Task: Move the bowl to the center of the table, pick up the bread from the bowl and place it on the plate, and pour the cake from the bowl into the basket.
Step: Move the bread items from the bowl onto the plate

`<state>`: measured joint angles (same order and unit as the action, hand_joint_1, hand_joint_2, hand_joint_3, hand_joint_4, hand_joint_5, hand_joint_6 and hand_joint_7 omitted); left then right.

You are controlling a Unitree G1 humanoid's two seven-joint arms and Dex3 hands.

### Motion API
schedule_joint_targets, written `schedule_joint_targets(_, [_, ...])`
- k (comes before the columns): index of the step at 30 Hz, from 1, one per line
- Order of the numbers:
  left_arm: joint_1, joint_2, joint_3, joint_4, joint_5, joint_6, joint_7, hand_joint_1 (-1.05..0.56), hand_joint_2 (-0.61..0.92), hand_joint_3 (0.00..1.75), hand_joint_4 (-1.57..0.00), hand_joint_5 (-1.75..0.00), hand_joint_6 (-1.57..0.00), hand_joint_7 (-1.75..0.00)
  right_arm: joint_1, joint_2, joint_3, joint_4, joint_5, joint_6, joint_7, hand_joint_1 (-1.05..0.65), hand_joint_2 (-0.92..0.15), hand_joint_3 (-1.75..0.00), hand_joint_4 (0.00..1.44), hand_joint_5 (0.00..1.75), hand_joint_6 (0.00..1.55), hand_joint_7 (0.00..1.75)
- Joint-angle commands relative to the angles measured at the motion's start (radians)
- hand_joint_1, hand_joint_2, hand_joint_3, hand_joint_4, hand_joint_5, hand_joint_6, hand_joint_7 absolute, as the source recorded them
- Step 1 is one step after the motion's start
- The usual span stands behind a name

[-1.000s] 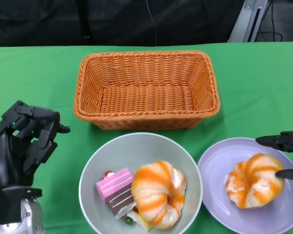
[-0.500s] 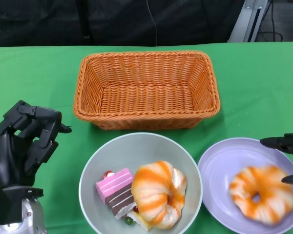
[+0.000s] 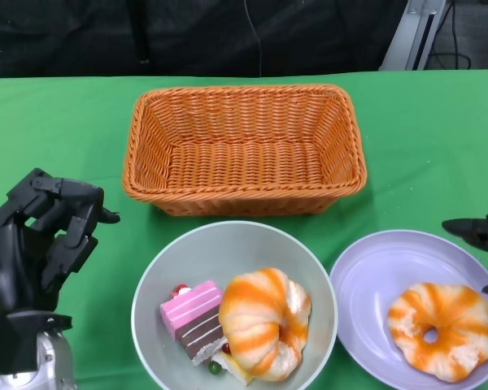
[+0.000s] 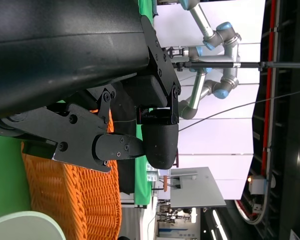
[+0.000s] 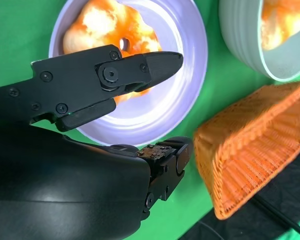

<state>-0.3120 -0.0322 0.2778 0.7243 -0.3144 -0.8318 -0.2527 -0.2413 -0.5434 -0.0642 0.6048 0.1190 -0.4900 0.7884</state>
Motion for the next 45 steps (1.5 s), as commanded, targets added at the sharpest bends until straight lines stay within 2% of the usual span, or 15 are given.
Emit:
schedule_joint_targets(1, [0.001, 0.007, 0.006, 0.001, 0.004, -0.009, 0.007, -0.17, 0.92, 0.32, -0.79, -1.43, -0.88, -1.04, -0.004, 0.040, -0.038, 0.000, 0.061, -0.044, -0.008, -0.77, -0.92, -0.18, 0.46, 0.04, 0.37, 0.02])
schedule_joint_targets(4, [0.001, 0.005, 0.005, -0.001, 0.010, -0.008, 0.011, -0.17, 0.92, 0.32, -0.80, -1.43, -0.88, -1.05, -0.002, 0.077, -0.051, -0.024, 0.093, -0.074, -0.018, -0.74, -0.92, -0.17, 0.53, 0.07, 0.40, 0.03])
schedule_joint_targets(10, [-0.001, 0.003, 0.005, 0.002, 0.000, -0.006, 0.000, -0.14, 0.92, 0.35, -0.81, -1.43, -0.88, -1.05, -0.003, 0.123, -0.046, -0.118, 0.120, -0.069, -0.033, -0.70, -0.92, -0.15, 0.61, 0.11, 0.45, 0.04])
schedule_joint_targets(17, [0.012, 0.002, 0.001, -0.007, 0.012, -0.016, 0.002, -0.14, 0.92, 0.36, -0.80, -1.42, -0.87, -1.06, -0.015, 0.187, -0.047, -0.189, 0.123, -0.104, -0.084, -0.56, -0.92, -0.06, 0.74, 0.16, 0.62, 0.08])
schedule_joint_targets(23, [0.020, -0.001, -0.005, -0.017, 0.012, -0.019, -0.002, -0.14, 0.92, 0.35, -0.81, -1.39, -0.87, -1.05, -0.033, 0.214, -0.038, -0.232, 0.129, -0.110, -0.095, -0.52, -0.92, -0.03, 0.76, 0.19, 0.66, 0.07])
schedule_joint_targets(30, [0.023, 0.002, -0.010, -0.019, 0.020, -0.020, 0.005, -0.16, 0.92, 0.35, -0.82, -1.40, -0.87, -1.06, -0.015, 0.220, -0.009, -0.382, 0.124, -0.034, -0.114, -0.51, -0.91, -0.01, 0.75, 0.23, 0.67, 0.05])
schedule_joint_targets(31, [0.023, 0.001, -0.011, -0.021, 0.022, -0.019, 0.008, -0.16, 0.92, 0.35, -0.82, -1.40, -0.87, -1.06, -0.013, 0.219, -0.003, -0.403, 0.126, -0.025, -0.111, -0.51, -0.91, 0.00, 0.71, 0.31, 0.67, 0.04])
schedule_joint_targets(32, [0.023, 0.001, -0.011, -0.020, 0.023, -0.019, 0.009, -0.15, 0.92, 0.35, -0.82, -1.40, -0.87, -1.06, -0.012, 0.220, 0.004, -0.426, 0.127, -0.020, -0.109, -0.51, -0.91, 0.00, 0.62, 0.50, 0.68, 0.03])
schedule_joint_targets(34, [0.021, 0.001, -0.009, -0.016, 0.021, -0.022, 0.003, -0.15, 0.92, 0.35, -0.82, -1.40, -0.87, -1.06, -0.012, 0.219, 0.020, -0.471, 0.126, -0.005, -0.107, -0.51, -0.90, 0.00, 0.56, 0.63, 0.68, 0.03])
schedule_joint_targets(40, [0.025, -0.002, -0.011, -0.025, 0.015, -0.015, -0.003, -0.14, 0.92, 0.36, -0.81, -1.40, -0.87, -1.07, -0.003, 0.226, 0.064, -0.593, 0.111, 0.079, -0.128, -0.53, -0.86, 0.00, 0.53, 0.67, 0.71, 0.03])
schedule_joint_targets(45, [0.035, -0.008, -0.013, -0.047, 0.026, -0.009, 0.014, -0.15, 0.92, 0.35, -0.81, -1.41, -0.88, -1.06, -0.018, 0.233, 0.110, -0.641, 0.075, 0.092, -0.138, -0.56, -0.87, 0.00, 0.54, 0.67, 0.73, 0.03])
